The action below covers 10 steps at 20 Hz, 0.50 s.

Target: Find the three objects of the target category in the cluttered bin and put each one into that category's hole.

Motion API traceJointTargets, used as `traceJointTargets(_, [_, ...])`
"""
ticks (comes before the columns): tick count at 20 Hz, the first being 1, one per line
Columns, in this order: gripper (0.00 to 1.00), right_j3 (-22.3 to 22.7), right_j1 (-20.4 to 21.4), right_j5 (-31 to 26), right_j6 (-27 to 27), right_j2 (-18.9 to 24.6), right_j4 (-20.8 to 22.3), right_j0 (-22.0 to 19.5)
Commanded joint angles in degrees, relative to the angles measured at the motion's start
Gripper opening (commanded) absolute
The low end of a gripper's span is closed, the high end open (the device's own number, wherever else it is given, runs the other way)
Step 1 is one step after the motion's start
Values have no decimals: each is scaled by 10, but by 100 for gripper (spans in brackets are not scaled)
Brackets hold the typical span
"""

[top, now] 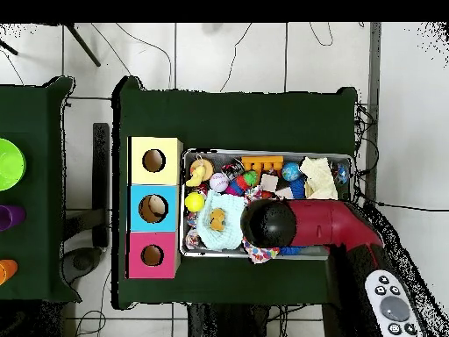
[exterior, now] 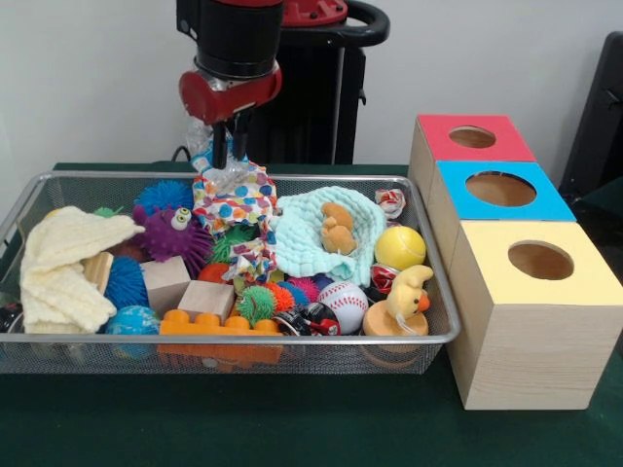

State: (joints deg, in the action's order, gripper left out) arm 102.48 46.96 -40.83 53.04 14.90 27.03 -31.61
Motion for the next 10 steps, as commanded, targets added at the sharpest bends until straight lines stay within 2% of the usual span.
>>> traceJointTargets(1, [0,58,30,31,172,-34,-45,32])
traceJointTargets(10, [0,62,46,25,183,-60,-85,74])
